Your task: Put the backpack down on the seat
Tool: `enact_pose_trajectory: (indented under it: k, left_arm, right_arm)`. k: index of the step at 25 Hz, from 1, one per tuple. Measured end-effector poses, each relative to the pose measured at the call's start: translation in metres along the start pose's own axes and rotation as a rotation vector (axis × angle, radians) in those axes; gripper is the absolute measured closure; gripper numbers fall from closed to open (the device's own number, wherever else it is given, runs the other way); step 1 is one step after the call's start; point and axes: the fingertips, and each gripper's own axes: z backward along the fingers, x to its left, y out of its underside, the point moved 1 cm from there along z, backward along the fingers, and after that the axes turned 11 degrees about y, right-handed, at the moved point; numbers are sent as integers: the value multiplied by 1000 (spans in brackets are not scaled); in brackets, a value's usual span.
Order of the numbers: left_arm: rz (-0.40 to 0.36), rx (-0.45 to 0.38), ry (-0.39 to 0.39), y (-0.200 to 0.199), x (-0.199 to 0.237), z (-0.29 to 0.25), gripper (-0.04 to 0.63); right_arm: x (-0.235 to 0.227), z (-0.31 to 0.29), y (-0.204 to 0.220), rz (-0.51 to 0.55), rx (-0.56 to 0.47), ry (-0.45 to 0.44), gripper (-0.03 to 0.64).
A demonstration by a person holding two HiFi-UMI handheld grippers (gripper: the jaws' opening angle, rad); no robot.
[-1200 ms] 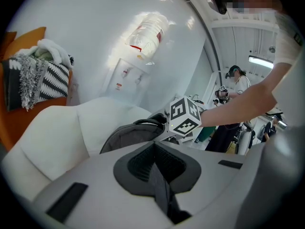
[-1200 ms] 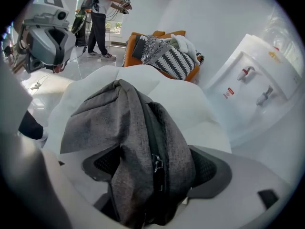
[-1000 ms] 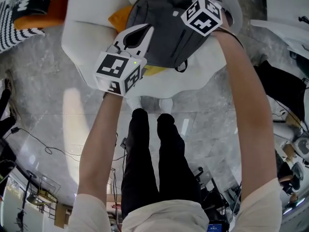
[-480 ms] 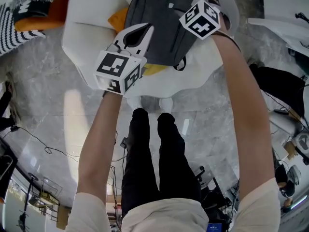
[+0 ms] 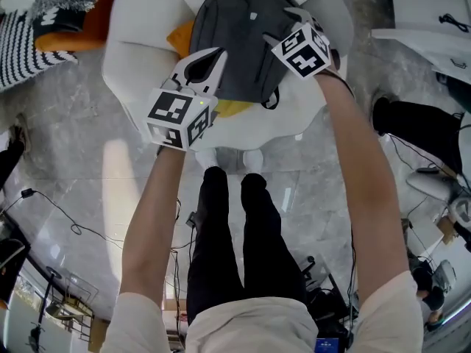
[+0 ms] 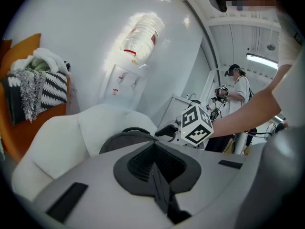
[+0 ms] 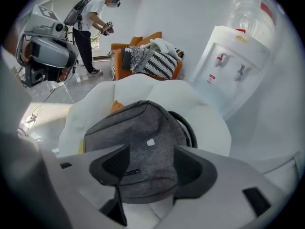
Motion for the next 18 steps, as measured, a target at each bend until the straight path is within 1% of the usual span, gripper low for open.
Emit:
enact_pose_trajectory:
  k: [1, 2, 4, 7, 8, 12, 14, 18]
  left_arm:
    - [-1, 3, -2, -2, -3, 2, 586]
    - [-1, 5, -6, -3, -7, 5, 586]
    - [9, 4, -16, -6, -14, 12, 586]
    - [26, 6, -30, -6, -27, 25, 586]
    - [28, 10, -34, -6, -32, 28, 586]
    - [38, 14, -48, -10, -47, 38, 586]
    - [50, 11, -52, -12, -57, 46, 586]
    - [79, 2, -44, -19, -80, 63, 586]
  right_arm:
    - [0, 6, 1, -21, -4, 1, 340]
    - [1, 12, 1, -51, -10, 1, 358]
    - [3, 26, 2, -131, -26, -7, 360]
    - [11, 46, 4, -262, -53, -30, 397]
    - [14, 51, 6, -296, -58, -38, 397]
    - [19, 72, 13, -384, -60, -45, 431]
    - [21, 86, 14, -423, -68, -48, 461]
    - [28, 118, 10, -466, -93, -68, 515]
